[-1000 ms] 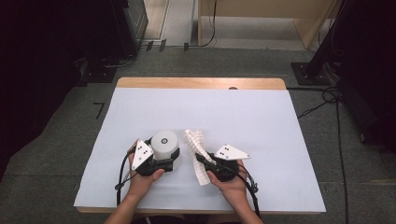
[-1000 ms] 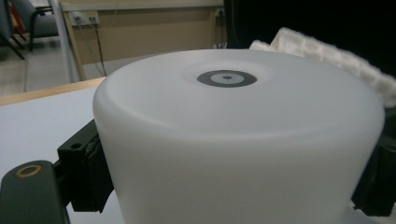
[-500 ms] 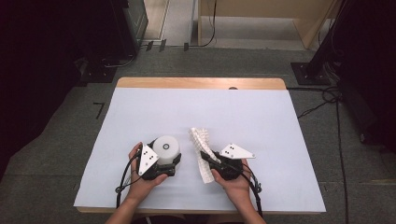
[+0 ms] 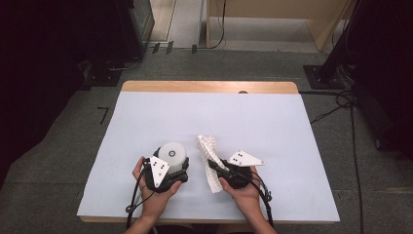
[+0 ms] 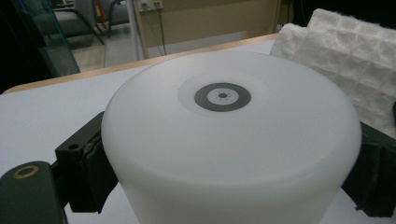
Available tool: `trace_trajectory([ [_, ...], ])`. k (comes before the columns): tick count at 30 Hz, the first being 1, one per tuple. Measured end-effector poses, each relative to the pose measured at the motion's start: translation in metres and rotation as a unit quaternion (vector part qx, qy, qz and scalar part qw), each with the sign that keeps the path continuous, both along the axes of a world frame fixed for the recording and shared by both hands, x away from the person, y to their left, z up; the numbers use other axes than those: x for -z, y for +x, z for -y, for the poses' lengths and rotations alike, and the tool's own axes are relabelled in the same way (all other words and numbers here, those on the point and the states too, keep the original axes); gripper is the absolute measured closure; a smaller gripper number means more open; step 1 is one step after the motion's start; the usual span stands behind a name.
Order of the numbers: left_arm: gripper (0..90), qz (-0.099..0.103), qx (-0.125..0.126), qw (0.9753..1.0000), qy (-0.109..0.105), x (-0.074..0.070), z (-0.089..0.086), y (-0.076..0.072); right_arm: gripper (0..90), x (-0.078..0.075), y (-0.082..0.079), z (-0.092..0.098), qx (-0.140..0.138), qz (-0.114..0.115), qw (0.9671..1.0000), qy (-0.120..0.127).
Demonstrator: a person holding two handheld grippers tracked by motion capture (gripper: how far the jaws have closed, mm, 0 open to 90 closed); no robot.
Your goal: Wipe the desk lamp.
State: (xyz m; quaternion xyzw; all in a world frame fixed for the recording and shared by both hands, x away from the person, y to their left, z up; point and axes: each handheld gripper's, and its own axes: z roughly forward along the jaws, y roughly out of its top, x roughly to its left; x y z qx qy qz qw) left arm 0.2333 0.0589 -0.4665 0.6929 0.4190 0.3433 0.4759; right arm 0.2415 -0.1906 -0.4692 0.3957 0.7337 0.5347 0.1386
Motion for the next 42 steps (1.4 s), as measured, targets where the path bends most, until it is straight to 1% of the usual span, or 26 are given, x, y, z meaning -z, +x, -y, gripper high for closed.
trace_trajectory([
  [2,8.3,-0.011,0.021,0.9996,-0.019,-0.001,-0.005,0.003,77.0,0.001,-0.001,-0.003,-0.005,-0.003,1.0000,-0.002],
  [3,8.4,-0.015,0.036,0.9986,-0.036,-0.003,-0.009,0.005,76.9,0.002,-0.001,-0.005,-0.009,-0.004,1.0000,-0.003],
  [4,8.4,-0.015,0.036,0.9986,-0.036,-0.003,-0.009,0.005,77.0,0.003,-0.002,-0.007,-0.012,-0.005,0.9999,-0.005],
  [5,8.4,-0.016,0.072,0.9949,-0.069,-0.007,-0.016,0.008,76.9,0.004,-0.002,-0.009,-0.016,-0.006,0.9998,-0.007],
  [7,8.5,-0.008,0.104,0.9903,-0.092,-0.012,-0.020,0.008,77.0,0.006,-0.003,-0.015,-0.024,-0.007,0.9996,-0.011],
  [8,8.5,-0.008,0.104,0.9903,-0.092,-0.012,-0.020,0.008,77.0,0.006,-0.003,-0.015,-0.024,-0.007,0.9996,-0.011],
  [9,8.5,-0.010,0.127,0.9867,-0.101,-0.015,-0.023,0.009,77.0,0.008,-0.005,-0.021,-0.033,-0.013,0.9993,-0.013],
  [10,8.5,-0.010,0.127,0.9867,-0.101,-0.015,-0.023,0.009,77.0,0.008,-0.005,-0.021,-0.033,-0.013,0.9993,-0.013],
  [11,8.5,-0.013,0.134,0.9849,-0.109,-0.015,-0.023,0.009,77.0,0.009,-0.008,-0.027,-0.044,-0.012,0.9988,-0.016],
  [13,8.6,-0.019,0.144,0.9835,-0.108,-0.013,-0.023,0.011,77.1,0.008,-0.009,-0.030,-0.050,-0.013,0.9985,-0.017],
  [15,8.7,-0.025,0.152,0.9825,-0.105,-0.011,-0.022,0.011,77.2,0.004,-0.010,-0.030,-0.056,-0.013,0.9983,-0.004],
  [17,8.7,-0.030,0.160,0.9816,-0.100,-0.009,-0.019,0.012,77.2,-0.004,-0.012,-0.028,-0.056,0.005,0.9984,-0.001],
  [18,8.7,-0.030,0.160,0.9816,-0.100,-0.009,-0.019,0.012,77.2,-0.004,-0.012,-0.028,-0.056,0.005,0.9984,-0.001],
  [19,8.8,-0.030,0.162,0.9815,-0.098,-0.008,-0.018,0.011,77.2,-0.014,-0.013,-0.023,-0.052,0.024,0.9983,0.013],
  [22,8.8,-0.029,0.165,0.9815,-0.092,-0.008,-0.015,0.010,77.3,-0.021,-0.016,-0.019,-0.054,0.047,0.9973,0.017],
  [25,8.8,-0.027,0.160,0.9821,-0.096,-0.010,-0.019,0.012,77.3,-0.013,-0.015,-0.023,-0.061,0.032,0.9976,0.001],
  [26,8.9,-0.027,0.160,0.9821,-0.096,-0.010,-0.019,0.012,77.3,-0.013,-0.015,-0.023,-0.061,0.032,0.9976,0.001],
  [27,8.9,-0.026,0.156,0.9822,-0.101,-0.011,-0.021,0.012,77.3,-0.004,-0.012,-0.027,-0.070,0.006,0.9974,-0.012],
  [30,8.9,-0.018,0.151,0.9826,-0.106,-0.016,-0.028,0.014,77.3,0.007,-0.009,-0.033,-0.078,-0.020,0.9964,-0.027],
  [31,8.9,-0.017,0.152,0.9824,-0.108,-0.016,-0.028,0.014,77.2,0.009,-0.008,-0.034,-0.080,-0.021,0.9961,-0.030],
  [35,9.0,-0.018,0.156,0.9815,-0.109,-0.016,-0.028,0.014,77.2,0.005,-0.009,-0.033,-0.072,-0.013,0.9970,-0.024],
  [37,9.0,-0.019,0.163,0.9814,-0.100,-0.013,-0.024,0.013,77.3,-0.005,-0.011,-0.028,-0.064,0.011,0.9979,-0.003],
  [38,8.9,-0.019,0.163,0.9814,-0.100,-0.013,-0.024,0.013,77.3,-0.005,-0.011,-0.028,-0.064,0.011,0.9979,-0.003],
  [39,8.9,-0.015,0.159,0.9827,-0.093,-0.012,-0.020,0.012,77.3,-0.009,-0.014,-0.026,-0.062,0.025,0.9977,0.006],
  [40,8.9,-0.015,0.158,0.9833,-0.089,-0.012,-0.018,0.012,77.3,-0.009,-0.015,-0.026,-0.062,0.029,0.9977,0.005],
  [42,9.0,-0.013,0.156,0.9841,-0.085,-0.011,-0.016,0.011,77.3,-0.004,-0.015,-0.028,-0.063,0.020,0.9978,0.003],
])
